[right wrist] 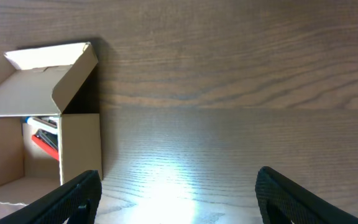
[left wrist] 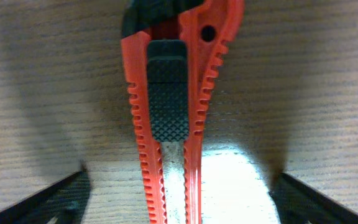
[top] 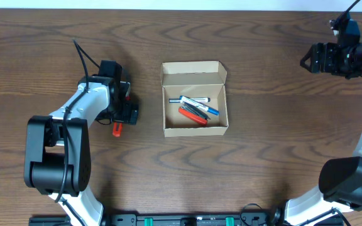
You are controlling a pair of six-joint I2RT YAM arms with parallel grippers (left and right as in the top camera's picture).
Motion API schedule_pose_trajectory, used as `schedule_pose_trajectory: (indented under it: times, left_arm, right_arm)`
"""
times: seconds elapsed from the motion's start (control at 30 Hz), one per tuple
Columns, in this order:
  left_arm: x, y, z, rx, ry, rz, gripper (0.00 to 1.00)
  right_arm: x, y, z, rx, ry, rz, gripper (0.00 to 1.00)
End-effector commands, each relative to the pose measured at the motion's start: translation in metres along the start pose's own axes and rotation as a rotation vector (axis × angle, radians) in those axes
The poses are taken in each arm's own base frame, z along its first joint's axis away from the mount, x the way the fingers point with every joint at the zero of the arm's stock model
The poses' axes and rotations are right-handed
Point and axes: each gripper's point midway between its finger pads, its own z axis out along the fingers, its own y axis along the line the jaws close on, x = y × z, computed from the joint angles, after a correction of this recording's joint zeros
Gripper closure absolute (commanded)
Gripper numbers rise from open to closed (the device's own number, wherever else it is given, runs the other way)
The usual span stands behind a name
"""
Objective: Pack container
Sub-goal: 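Lower the left gripper and grasp the orange box cutter, then carry the box cutter right into the cardboard box and release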
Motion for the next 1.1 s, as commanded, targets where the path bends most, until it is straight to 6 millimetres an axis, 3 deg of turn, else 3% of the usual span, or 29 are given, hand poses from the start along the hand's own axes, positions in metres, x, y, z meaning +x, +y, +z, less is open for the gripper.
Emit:
schedule_pose_trajectory:
  times: [0.0, 0.03, 0.1, 0.17, 0.27, 0.5, 0.7, 0.9, 1.03, 1.07]
  left_arm:
    - [0.009, -0.005, 0.013, 0.031, 0.050, -0.005, 0.30]
    - [0.009, -0.005, 0.013, 0.032, 0.051, -0.005, 0.42]
    - [0.010, -0.006, 0.013, 0.036, 0.053, -0.005, 0.54]
    - [0.010, -0.006, 0.013, 0.039, 0.053, -0.005, 0.78]
    - [0.010, -0.008, 0.013, 0.049, 0.053, -0.006, 0.94]
    - [0.009, -0.015, 0.008, 0.090, 0.061, -0.026, 0.94]
    - [-0.007, -0.023, -0.018, 0.133, 0.046, -0.025, 0.94]
    - [-0.044, -0.030, -0.073, 0.159, -0.080, -0.006, 0.94]
    - [-0.071, -0.052, -0.124, 0.255, -0.211, 0.062, 0.94]
    - [-0.075, -0.067, -0.140, 0.318, -0.245, 0.124, 0.94]
  right_arm:
    - [0.001, 0.007, -0.003, -0.014, -0.004, -0.021, 0.21]
    - [0.001, 0.007, -0.003, -0.014, -0.004, -0.021, 0.21]
    - [0.001, 0.007, -0.003, -0.013, -0.004, -0.021, 0.21]
    - [0.001, 0.007, -0.003, -0.013, -0.004, -0.021, 0.21]
    - [0.001, 0.007, -0.003, -0.013, -0.004, -0.021, 0.21]
    - [0.001, 0.007, -0.003, -0.013, -0.004, -0.028, 0.21]
    - [0.001, 0.007, -0.003, -0.013, -0.004, -0.029, 0.21]
    - [0.001, 0.007, -0.003, -0.013, -0.004, -0.028, 0.21]
    - [0.001, 0.007, -0.003, -0.013, -0.004, -0.029, 0.21]
    - [0.001, 0.007, -0.003, -0.013, -0.004, -0.029, 0.22]
